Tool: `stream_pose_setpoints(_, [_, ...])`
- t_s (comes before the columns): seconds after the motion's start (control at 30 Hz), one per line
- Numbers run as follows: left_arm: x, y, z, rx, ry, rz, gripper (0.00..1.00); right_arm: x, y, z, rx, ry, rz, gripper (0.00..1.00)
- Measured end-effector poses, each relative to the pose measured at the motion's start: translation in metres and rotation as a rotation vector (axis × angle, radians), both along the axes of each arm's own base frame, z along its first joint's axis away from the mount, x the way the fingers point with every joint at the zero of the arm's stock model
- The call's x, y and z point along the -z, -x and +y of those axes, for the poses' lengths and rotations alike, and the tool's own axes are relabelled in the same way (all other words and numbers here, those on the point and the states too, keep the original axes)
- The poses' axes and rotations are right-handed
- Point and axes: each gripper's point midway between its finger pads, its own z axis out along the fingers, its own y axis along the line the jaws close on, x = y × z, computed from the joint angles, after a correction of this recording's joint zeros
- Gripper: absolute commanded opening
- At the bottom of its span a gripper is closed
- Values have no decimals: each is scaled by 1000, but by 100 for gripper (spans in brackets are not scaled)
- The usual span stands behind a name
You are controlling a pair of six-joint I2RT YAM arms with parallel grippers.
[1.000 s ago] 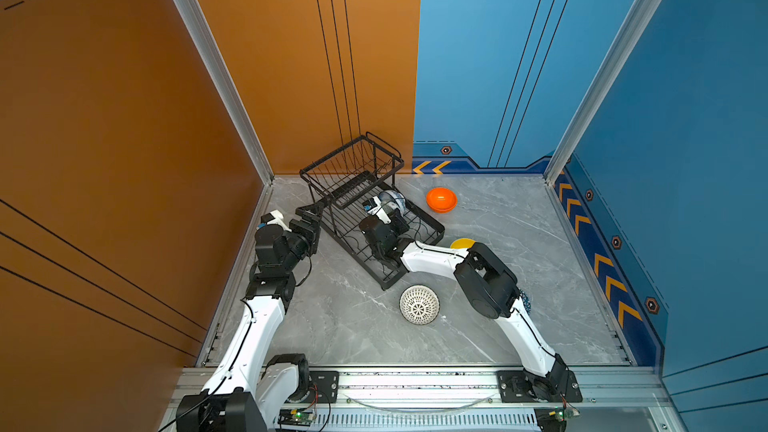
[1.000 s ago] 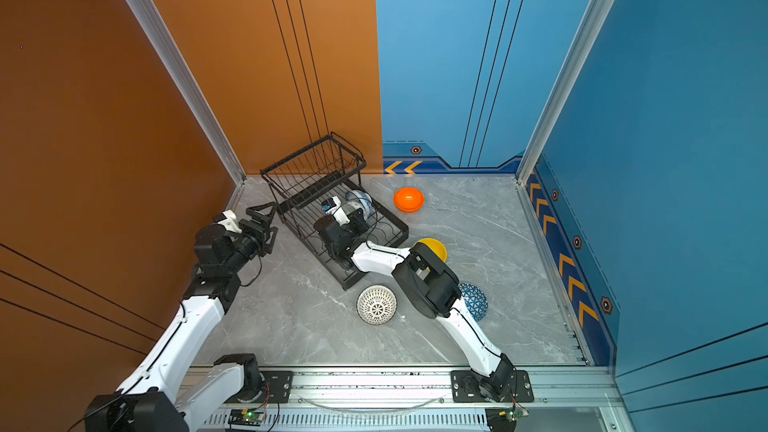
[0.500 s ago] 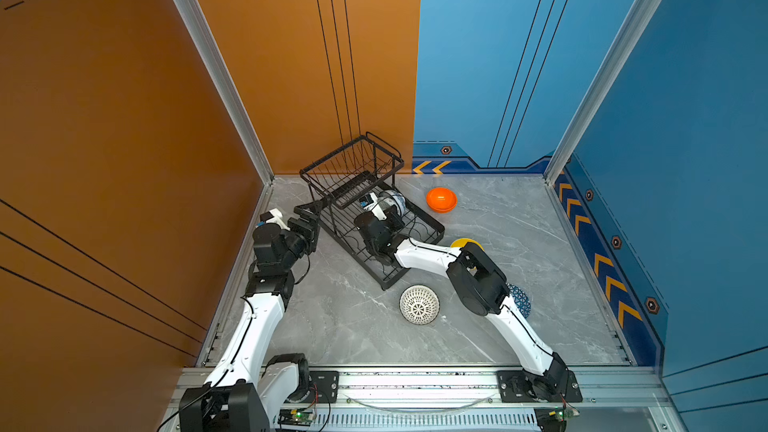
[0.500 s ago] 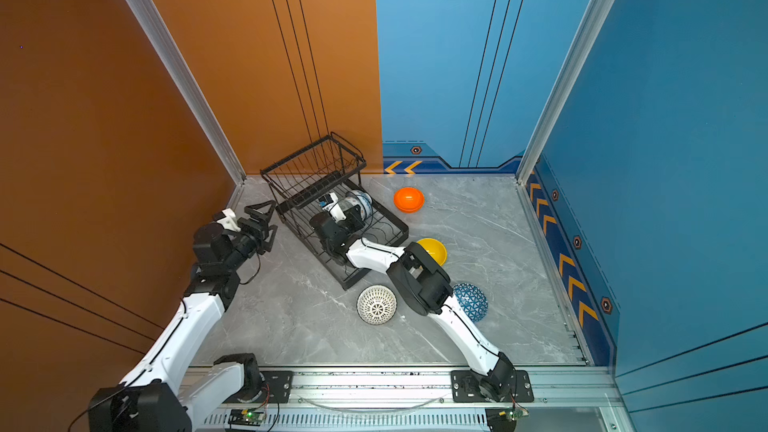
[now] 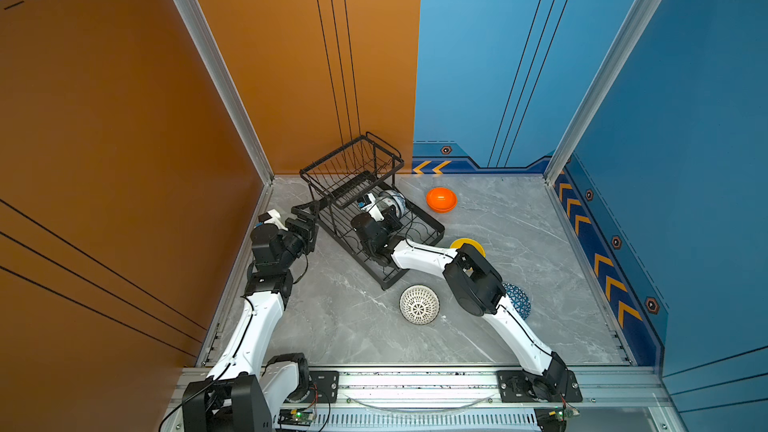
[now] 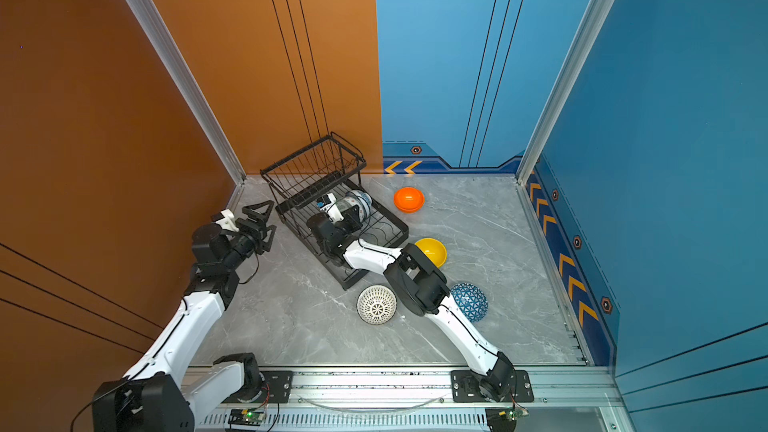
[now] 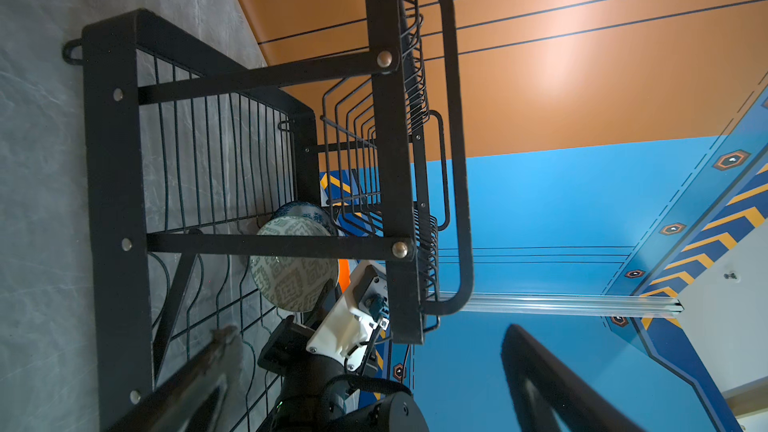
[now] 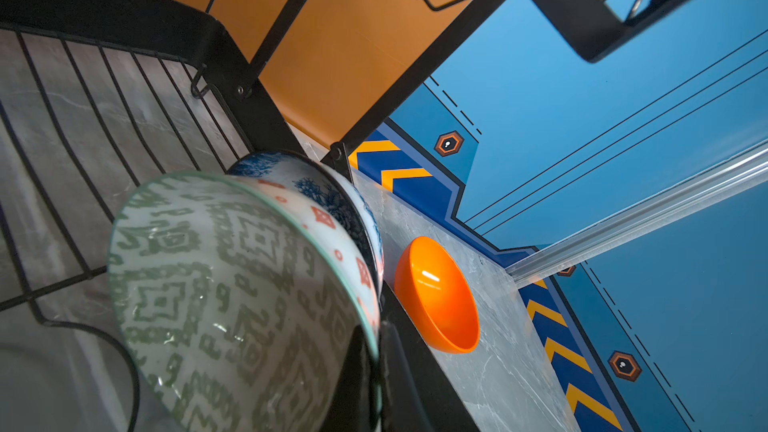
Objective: Load the bowls into the dish rack
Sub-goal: 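Settle the green bowl upright in a slot beside the floral bowl with the right gripper, then open the right gripper to release the green bowl and lift away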
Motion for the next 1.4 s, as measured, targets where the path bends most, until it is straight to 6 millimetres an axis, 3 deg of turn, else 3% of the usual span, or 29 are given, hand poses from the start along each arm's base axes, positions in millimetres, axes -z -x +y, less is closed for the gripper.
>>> stream_pose_setpoints(0.73, [3, -1, 0, 8, 4, 5, 98, 6, 5, 5, 40, -15, -14, 0])
stream_pose_setpoints(1.1, [10, -4, 0, 16, 14, 14, 98, 18, 12, 23, 31, -15, -19, 0])
stream_pose_setpoints(1.4, [12, -5, 0, 17, 18, 17, 98, 17, 13, 21, 43, -34, -7, 0])
